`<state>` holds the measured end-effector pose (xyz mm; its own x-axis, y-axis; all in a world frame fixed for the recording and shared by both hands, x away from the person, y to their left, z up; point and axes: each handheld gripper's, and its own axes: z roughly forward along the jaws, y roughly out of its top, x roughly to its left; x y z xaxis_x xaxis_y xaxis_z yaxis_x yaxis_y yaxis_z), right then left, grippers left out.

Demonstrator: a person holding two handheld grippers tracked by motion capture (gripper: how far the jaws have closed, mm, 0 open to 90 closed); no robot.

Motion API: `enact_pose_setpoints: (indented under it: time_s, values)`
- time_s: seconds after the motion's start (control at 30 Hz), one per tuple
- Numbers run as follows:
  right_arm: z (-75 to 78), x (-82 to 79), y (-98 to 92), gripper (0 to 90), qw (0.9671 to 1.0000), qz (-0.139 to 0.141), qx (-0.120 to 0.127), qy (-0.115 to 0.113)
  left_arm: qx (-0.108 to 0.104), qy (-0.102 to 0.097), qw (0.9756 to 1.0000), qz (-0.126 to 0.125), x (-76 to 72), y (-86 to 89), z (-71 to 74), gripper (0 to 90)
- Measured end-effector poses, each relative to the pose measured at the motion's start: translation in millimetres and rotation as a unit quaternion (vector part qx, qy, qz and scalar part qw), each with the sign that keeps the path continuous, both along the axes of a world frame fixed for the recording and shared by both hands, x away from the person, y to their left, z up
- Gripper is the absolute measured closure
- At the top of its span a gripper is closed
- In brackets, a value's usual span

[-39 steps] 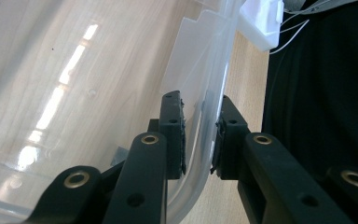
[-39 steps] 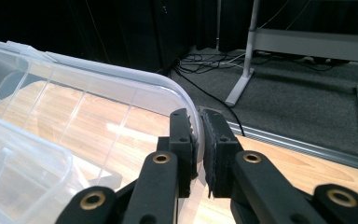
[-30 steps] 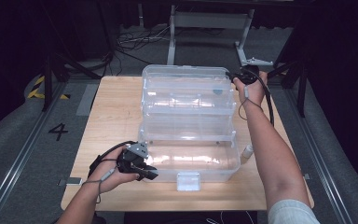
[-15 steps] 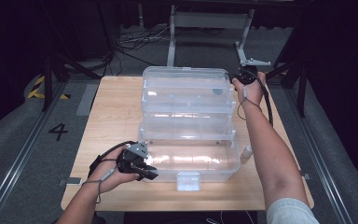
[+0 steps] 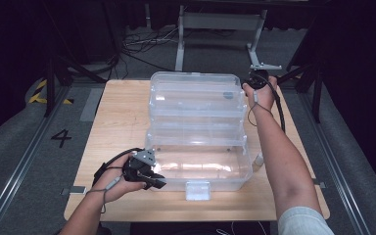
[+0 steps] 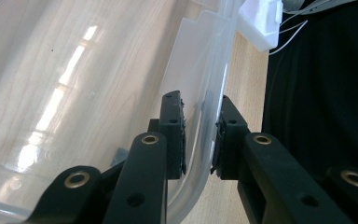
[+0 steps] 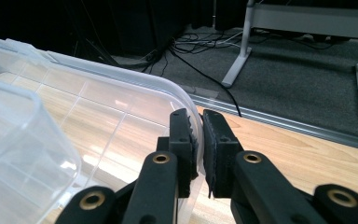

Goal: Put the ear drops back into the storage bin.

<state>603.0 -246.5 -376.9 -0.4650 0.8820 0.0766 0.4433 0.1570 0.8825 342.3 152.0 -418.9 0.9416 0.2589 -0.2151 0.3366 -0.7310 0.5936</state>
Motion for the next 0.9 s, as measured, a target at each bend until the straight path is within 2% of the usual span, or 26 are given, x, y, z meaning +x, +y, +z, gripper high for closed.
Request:
enact_pose_setpoints:
  time_s: [0.77, 0.9]
  values:
    - [-17.2, 8.0, 3.1, 83.5, 0.9997, -0.006, -0.014, 0.019, -0.003, -0.001, 1.0, 0.0, -0.1, 0.1, -0.5, 77.3]
    - [-17.6, 8.7, 2.4, 83.2, 0.9997, -0.006, -0.006, 0.022, -0.001, -0.001, 1.0, 0.0, 0.0, 0.1, -0.2, 77.3]
